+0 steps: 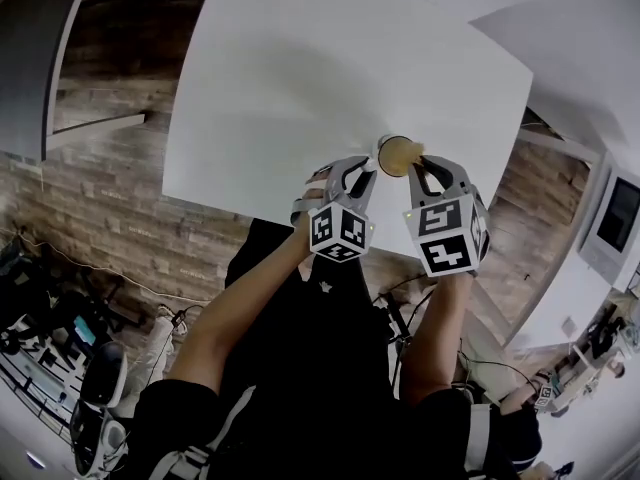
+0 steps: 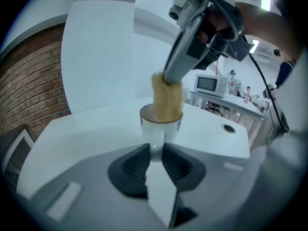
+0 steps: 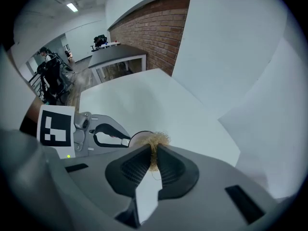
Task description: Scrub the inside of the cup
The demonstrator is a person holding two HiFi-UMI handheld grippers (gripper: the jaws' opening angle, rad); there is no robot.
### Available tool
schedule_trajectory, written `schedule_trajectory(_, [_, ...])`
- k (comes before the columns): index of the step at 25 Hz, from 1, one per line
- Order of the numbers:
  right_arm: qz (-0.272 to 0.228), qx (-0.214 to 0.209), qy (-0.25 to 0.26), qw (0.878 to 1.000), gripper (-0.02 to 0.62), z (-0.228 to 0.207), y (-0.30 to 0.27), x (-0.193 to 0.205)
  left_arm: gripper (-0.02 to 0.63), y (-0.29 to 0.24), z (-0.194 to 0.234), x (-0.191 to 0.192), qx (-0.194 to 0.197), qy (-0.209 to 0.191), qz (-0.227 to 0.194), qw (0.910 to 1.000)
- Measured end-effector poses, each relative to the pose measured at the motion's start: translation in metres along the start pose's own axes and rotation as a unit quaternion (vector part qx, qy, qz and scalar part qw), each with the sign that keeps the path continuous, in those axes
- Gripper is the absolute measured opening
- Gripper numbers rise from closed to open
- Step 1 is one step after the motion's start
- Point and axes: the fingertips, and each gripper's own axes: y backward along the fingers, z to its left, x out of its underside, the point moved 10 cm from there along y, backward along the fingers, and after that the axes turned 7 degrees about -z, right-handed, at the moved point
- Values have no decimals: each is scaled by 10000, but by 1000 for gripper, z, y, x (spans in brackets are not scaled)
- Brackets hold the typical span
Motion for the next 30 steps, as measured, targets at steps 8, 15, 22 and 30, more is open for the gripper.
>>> schedule_trajectory(8, [-1766, 459, -590, 9814, 37, -6, 68, -3, 101, 16, 4, -1, 290, 59, 290, 9991])
schedule_trajectory(15, [-3617, 629, -1817, 9123, 38, 1, 126, 12, 101, 69, 14, -33, 79, 311, -255, 9992])
schedule_trajectory(22, [-4845, 1058, -2453, 8330, 38, 32, 157, 24, 5, 150, 40, -104, -388, 432, -1881, 9804])
schedule_trajectory(30, [-5002, 1322, -2517, 8179, 38, 65, 161, 21, 5, 194, 44, -144, -612, -263, -2859, 9559])
